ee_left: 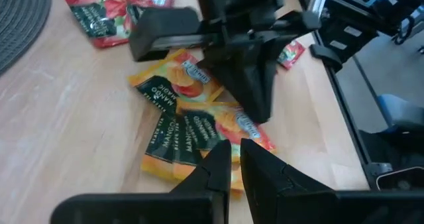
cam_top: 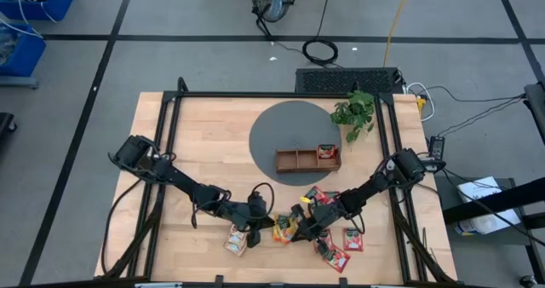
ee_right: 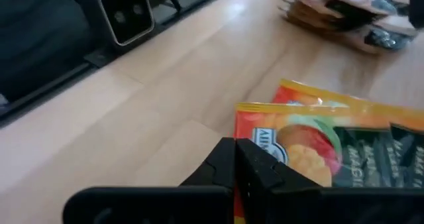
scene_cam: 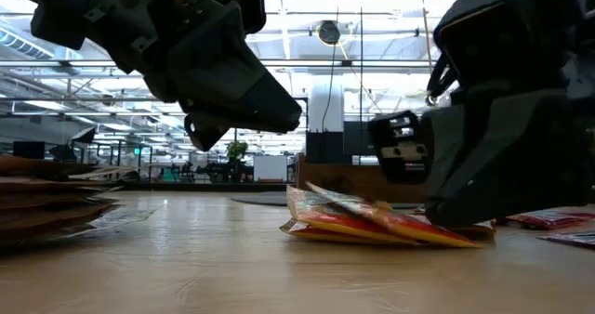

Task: Pick & Place Tea
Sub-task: Put the yellow tea bag into the middle section of the wooden organizer

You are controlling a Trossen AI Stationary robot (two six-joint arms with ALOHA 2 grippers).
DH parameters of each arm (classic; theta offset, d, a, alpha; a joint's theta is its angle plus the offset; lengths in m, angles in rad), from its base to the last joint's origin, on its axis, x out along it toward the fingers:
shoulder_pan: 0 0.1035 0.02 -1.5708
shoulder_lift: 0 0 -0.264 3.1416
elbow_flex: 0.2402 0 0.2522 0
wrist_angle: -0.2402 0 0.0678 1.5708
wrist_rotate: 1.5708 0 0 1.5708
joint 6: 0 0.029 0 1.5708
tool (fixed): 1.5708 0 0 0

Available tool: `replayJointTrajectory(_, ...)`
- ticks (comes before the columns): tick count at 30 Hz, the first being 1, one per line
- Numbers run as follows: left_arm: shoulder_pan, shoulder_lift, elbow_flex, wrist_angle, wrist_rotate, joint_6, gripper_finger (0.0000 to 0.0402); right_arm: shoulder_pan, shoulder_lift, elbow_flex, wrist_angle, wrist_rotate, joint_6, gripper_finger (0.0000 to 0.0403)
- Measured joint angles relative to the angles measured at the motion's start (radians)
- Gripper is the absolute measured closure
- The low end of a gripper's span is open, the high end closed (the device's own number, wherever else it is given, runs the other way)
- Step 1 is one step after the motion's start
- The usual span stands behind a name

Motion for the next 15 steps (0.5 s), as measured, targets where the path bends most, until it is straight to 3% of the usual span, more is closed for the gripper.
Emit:
replayJointTrajectory(10, 0.008, 0.000, 0.000, -0.038, -0.020, 0.000, 0.0364, -0.040, -0.002, 0.000, -0.043, 0.013, 0.008, 0.0403)
replayJointTrajectory(15, 0.008, 0.000, 0.000, -0.087, -0.021, 0.000, 0.0364, -0.041, -0.002, 0.001, -0.082, 0.079, 0.022, 0.0403)
